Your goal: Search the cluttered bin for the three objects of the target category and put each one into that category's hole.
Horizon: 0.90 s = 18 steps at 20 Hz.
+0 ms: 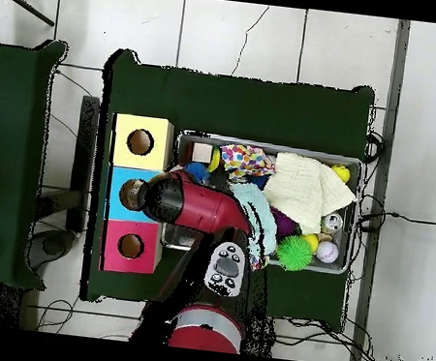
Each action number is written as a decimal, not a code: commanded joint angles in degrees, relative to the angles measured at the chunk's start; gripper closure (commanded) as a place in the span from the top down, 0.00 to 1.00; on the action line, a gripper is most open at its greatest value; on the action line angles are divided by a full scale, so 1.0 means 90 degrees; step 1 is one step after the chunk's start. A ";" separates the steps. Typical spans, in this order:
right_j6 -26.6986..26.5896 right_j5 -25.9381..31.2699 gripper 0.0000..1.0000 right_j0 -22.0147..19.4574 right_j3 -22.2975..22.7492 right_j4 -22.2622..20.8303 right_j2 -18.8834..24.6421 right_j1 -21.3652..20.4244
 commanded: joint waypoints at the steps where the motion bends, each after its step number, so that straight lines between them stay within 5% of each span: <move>1: -0.0765 0.1581 0.00 -0.0192 -0.1208 -0.0739 0.0041 -0.0176; 13: -0.0485 0.2625 0.00 -0.0164 -0.1609 -0.1515 0.0023 -0.0322; 18: 0.0045 0.1863 0.00 -0.0090 -0.0756 -0.1649 0.0061 -0.0268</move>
